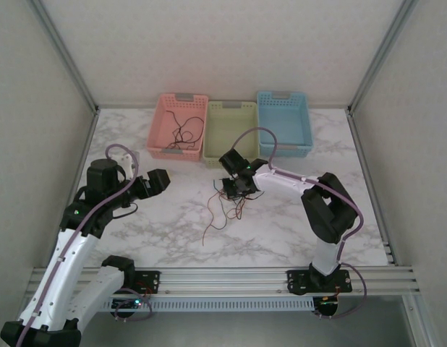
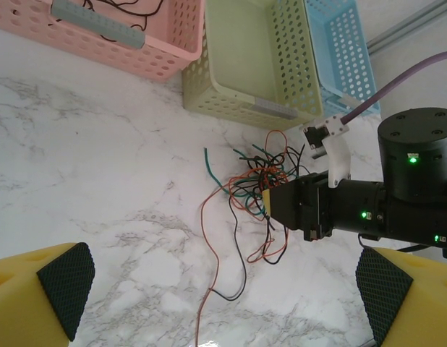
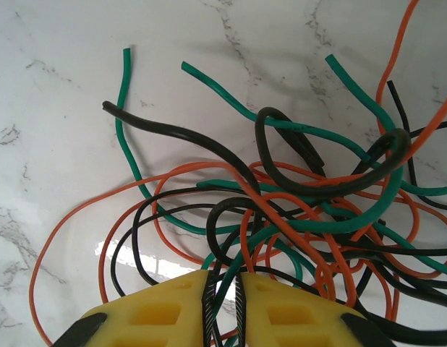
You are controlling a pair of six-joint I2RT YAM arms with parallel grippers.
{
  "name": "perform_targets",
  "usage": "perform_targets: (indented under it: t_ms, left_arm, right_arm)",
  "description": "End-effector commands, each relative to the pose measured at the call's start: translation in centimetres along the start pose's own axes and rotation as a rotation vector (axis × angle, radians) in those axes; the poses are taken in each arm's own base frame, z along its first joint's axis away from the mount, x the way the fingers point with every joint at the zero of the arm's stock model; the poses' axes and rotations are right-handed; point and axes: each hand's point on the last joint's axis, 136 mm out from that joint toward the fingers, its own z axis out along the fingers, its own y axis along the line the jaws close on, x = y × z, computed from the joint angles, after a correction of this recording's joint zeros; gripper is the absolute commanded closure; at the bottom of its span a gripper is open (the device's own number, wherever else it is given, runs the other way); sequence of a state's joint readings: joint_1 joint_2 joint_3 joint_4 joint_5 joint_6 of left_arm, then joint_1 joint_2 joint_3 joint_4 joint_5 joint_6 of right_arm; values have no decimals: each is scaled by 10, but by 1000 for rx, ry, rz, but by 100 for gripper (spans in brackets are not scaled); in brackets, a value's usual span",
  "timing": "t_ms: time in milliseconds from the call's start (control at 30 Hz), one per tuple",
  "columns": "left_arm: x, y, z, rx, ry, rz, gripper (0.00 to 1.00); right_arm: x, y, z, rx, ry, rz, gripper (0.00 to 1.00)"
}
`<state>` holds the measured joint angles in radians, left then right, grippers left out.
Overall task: Untangle the cables
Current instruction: Pick up the cables at the center of the table.
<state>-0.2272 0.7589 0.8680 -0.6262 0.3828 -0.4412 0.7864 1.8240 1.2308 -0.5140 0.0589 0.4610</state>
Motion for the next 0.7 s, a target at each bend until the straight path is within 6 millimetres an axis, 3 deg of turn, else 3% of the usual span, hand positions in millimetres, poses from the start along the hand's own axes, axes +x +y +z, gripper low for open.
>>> perform_targets:
  t_ms: [0,167,400,600,667]
  left_arm:
    - [4,5,0,-20,7,15,4]
    - [3,5,0,-21,6,14,4]
    - [4,5,-1,-24,2,16,4]
    - [4,6,-1,-26,4,14,4]
    - [3,6,-1,-28,-1,17,4]
  right_arm:
    - [4,2,7,12,14,4,81]
    - [8,2,11,10,25,11,75]
    - [12,4,19,12,37,13,80]
    - [9,3,10,13,18,15,86]
    - [5,11,-1,-25,-6,12,89]
